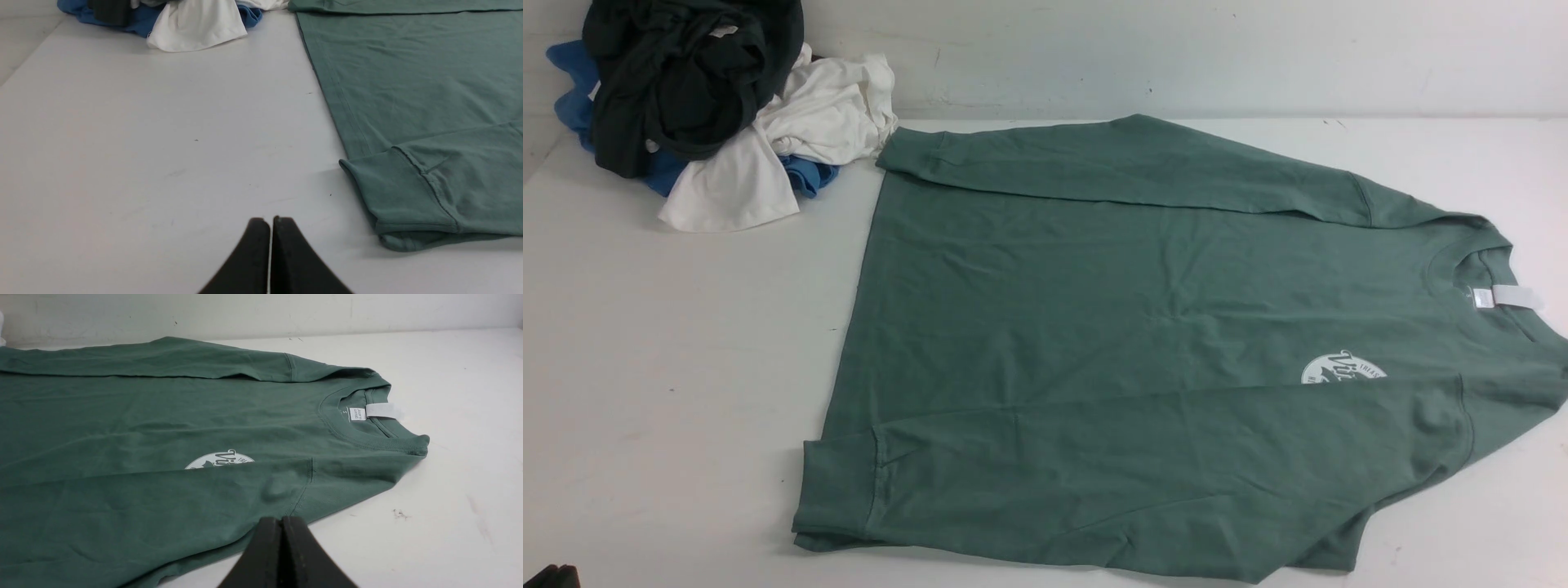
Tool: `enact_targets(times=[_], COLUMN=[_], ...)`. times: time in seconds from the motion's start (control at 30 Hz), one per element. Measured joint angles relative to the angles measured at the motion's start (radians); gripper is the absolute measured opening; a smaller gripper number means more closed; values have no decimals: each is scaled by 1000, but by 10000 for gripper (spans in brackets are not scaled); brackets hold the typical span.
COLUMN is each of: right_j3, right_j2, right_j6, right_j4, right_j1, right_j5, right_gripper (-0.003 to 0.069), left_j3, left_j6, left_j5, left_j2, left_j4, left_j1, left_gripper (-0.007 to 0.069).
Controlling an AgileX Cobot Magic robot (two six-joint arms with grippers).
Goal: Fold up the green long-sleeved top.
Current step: Use the left arm to clamp the cuff closest to it
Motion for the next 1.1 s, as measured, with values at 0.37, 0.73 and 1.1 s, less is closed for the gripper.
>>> enact_targets(times=[0.37,0.73,1.1], right_j3=[3,-20,-516], right_j2=[0,1,477], right_j6=[4,26,29], right_j4=[-14,2,-32], right_j1=[0,-4,-6], right_j5=[-401,-860,-215], right_gripper=[-14,-14,-13], left_j3=[6,-63,-576], left_j6=[3,-177,-238], left_j5=[-472,-950,-443], left_j2=[0,35,602], left_j4=[-1,11,94], left_j1=[0,0,0], left_gripper=[-7,-7,-7])
